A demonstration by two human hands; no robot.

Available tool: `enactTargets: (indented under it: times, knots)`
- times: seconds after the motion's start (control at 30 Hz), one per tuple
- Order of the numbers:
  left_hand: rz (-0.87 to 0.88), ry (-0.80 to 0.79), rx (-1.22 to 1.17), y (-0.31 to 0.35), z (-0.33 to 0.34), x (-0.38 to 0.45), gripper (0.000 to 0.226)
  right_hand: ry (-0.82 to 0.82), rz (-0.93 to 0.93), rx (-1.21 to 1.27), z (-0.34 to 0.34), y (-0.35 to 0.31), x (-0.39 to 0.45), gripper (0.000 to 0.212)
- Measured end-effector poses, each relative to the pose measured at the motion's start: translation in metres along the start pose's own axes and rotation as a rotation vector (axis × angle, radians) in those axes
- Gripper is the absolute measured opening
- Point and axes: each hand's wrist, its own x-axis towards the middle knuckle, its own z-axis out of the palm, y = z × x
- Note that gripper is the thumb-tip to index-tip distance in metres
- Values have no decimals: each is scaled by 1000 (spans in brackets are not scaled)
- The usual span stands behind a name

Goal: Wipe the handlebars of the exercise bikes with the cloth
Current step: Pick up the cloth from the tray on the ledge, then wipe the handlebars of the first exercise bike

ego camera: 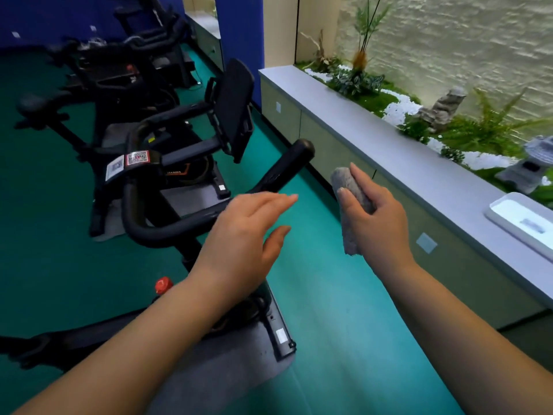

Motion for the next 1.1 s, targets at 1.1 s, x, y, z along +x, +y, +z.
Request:
enactTargets:
  times: [1.1]
  knots:
    - [722,-131,-66,-150,-30,146,34,477,-261,-709,99,-82,4,40]
